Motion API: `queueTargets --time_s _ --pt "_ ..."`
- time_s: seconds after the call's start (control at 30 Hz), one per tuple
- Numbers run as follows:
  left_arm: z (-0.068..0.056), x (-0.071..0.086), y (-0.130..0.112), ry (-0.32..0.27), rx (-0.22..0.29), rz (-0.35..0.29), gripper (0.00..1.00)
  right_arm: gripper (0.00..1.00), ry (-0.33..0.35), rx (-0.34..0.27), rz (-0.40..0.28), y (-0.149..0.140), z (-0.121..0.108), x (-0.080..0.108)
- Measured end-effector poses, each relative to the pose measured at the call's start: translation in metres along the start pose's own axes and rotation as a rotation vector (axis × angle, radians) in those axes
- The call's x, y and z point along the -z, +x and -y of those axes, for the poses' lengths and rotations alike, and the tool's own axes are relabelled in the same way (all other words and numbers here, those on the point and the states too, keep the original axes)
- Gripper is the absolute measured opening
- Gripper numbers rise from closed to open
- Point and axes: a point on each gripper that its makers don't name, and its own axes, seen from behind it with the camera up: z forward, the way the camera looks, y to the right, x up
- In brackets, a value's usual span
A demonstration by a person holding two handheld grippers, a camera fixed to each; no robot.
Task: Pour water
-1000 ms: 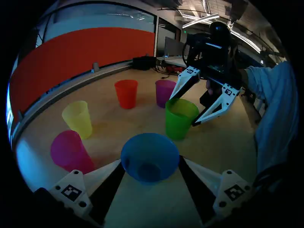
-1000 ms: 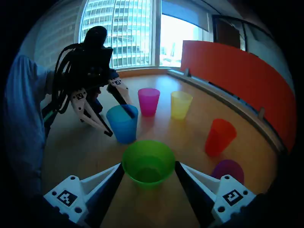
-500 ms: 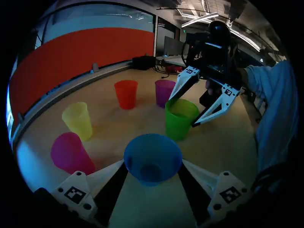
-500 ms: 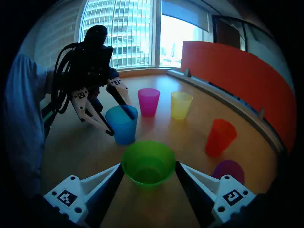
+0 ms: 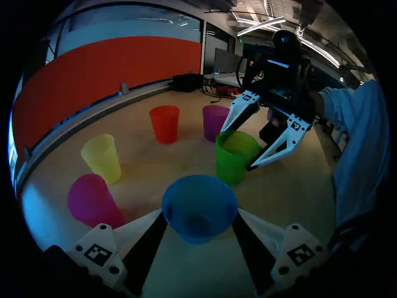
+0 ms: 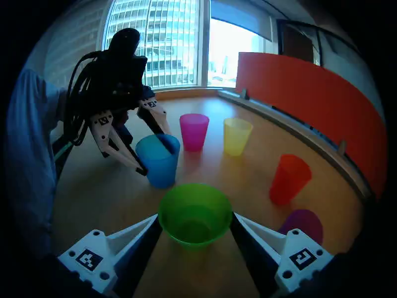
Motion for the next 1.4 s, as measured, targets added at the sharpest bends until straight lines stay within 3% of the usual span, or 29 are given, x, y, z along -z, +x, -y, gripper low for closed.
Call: queueTargets --time_s 0.13,0.57,0.87,1.4 --pt "0.0 0.001 0.001 0.0 -0.001 0.0 0.86 0.91 0.0 0.002 -0.006 0.0 0.002 -0.001" --pt "-0.005 0.008 0.012 0.005 -0.005 -0.025 0.86 0.9 -0.037 -0.019 -0.053 0.013 0.0 0.008" --pt "-0.006 0.022 0.034 0.027 0.005 -0.071 0.86 0.9 -0.071 -0.035 -0.114 0.04 -0.005 0.029" --pt "-0.004 0.053 0.093 0.099 -0.002 -0.221 0.86 0.9 -0.151 -0.036 -0.244 0.091 -0.012 0.073"
